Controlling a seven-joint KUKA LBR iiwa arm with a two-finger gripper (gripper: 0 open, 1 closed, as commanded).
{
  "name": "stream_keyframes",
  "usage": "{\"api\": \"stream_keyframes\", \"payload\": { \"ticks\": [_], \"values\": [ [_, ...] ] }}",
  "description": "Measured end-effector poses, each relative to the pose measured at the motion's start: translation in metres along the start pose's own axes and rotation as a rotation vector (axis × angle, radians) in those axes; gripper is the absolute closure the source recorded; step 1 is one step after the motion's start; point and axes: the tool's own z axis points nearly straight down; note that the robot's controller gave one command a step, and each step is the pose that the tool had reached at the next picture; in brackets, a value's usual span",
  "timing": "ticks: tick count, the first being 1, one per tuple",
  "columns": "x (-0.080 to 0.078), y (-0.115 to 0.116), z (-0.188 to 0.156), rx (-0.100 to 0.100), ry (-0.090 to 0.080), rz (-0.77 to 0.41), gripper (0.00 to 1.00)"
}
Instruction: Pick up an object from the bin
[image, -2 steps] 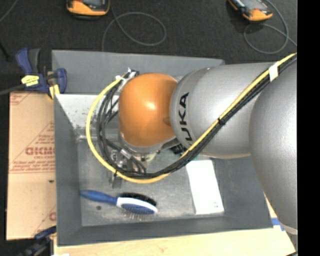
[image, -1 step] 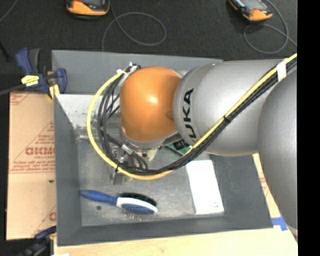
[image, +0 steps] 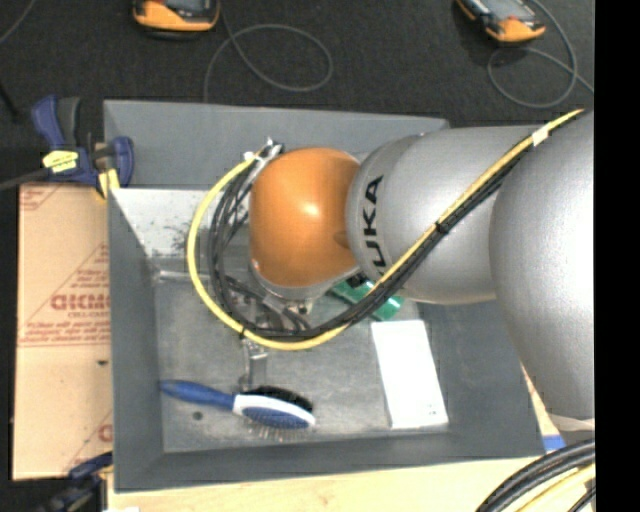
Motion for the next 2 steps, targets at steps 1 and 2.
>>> {"api": "stream_keyframes", "payload": {
  "ticks": [1,2],
  "values": [
    [0.0,-0.001,0.001,-0.001,0.001,0.001,0.0],
    [0.032,0.016,0.048,-0.002,-0.003,0.038,0.0]
  ]
}}
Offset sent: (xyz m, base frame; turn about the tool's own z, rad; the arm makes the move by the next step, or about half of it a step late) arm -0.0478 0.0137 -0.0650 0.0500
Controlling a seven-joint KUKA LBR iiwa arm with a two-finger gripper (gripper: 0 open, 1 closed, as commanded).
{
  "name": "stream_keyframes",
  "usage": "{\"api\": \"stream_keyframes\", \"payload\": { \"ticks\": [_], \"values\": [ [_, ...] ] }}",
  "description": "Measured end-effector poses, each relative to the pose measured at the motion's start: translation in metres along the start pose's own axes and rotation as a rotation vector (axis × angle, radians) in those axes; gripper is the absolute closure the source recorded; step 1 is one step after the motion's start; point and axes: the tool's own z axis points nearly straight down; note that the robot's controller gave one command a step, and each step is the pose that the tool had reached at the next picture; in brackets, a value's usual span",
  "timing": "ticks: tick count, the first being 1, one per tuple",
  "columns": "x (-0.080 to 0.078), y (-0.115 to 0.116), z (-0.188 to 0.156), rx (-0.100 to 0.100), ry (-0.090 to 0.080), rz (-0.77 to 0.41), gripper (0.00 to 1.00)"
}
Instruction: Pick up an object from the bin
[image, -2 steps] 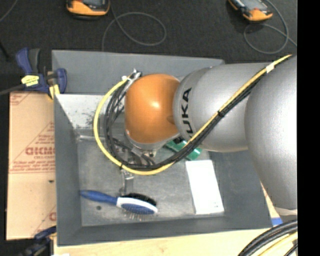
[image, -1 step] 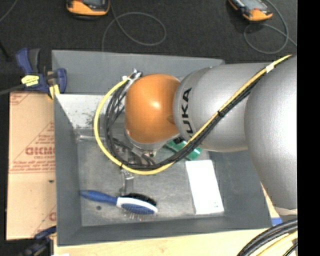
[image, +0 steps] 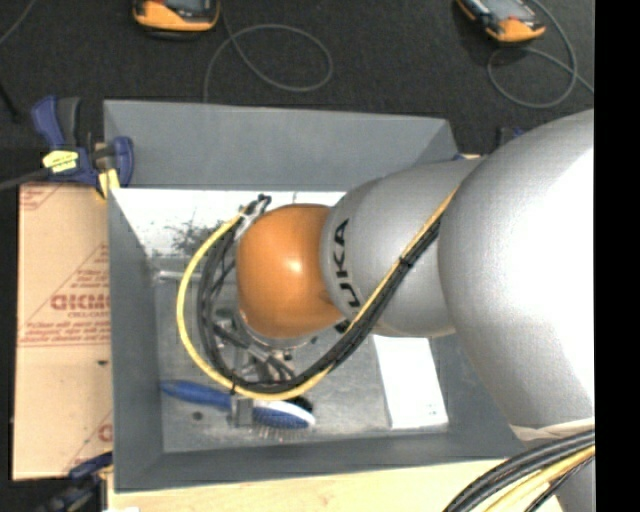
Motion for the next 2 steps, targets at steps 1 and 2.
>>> {"api": "stream_keyframes", "payload": {
  "ticks": [1,2],
  "values": [
    [0.015,-0.0432,0.0532,0.001,0.006,0.066,1.0],
    [0.0151,-0.0432,0.0532,0.0,0.006,0.066,1.0]
  ]
}}
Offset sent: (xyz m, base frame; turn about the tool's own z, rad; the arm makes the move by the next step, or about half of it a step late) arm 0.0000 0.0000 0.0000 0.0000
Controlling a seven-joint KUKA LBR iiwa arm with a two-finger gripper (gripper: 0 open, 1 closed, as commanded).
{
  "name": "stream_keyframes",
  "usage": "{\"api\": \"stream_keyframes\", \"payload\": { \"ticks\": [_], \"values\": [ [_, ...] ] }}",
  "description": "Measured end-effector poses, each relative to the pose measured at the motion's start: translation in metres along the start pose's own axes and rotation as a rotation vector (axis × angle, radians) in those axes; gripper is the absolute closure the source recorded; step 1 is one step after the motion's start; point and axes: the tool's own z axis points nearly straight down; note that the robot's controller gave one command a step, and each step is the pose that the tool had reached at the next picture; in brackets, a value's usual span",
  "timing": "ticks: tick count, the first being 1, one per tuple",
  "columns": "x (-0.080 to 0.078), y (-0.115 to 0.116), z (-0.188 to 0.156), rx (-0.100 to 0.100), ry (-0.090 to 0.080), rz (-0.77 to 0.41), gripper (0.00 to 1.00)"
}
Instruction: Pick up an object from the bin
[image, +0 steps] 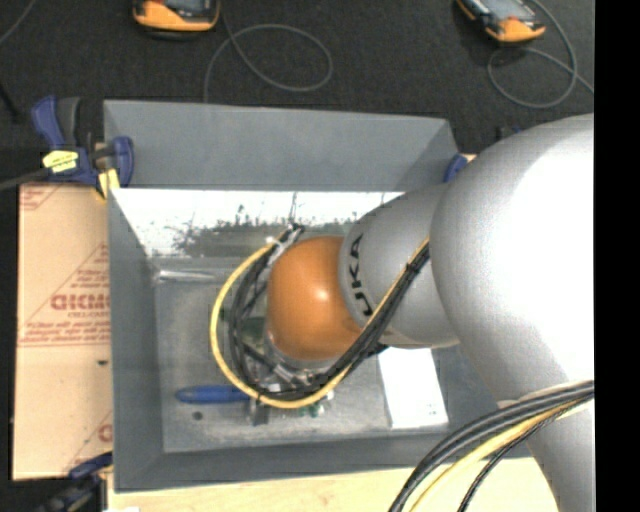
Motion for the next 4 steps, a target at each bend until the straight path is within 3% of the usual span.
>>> {"api": "stream_keyframes", "payload": {
  "ticks": [1,2,3,4],
  "values": [
    [0.006,0.01,-0.052,0.002,0.007,-0.009,1.0],
    [0.02,-0.014,-0.119,0.001,0.005,0.039,1.0],
    [-0.018,-0.004,-0.161,0.002,-0.003,0.009,1.0],
    [-0.006,0.002,-0.21,0.002,0.005,0.016,1.0]
  ]
}}
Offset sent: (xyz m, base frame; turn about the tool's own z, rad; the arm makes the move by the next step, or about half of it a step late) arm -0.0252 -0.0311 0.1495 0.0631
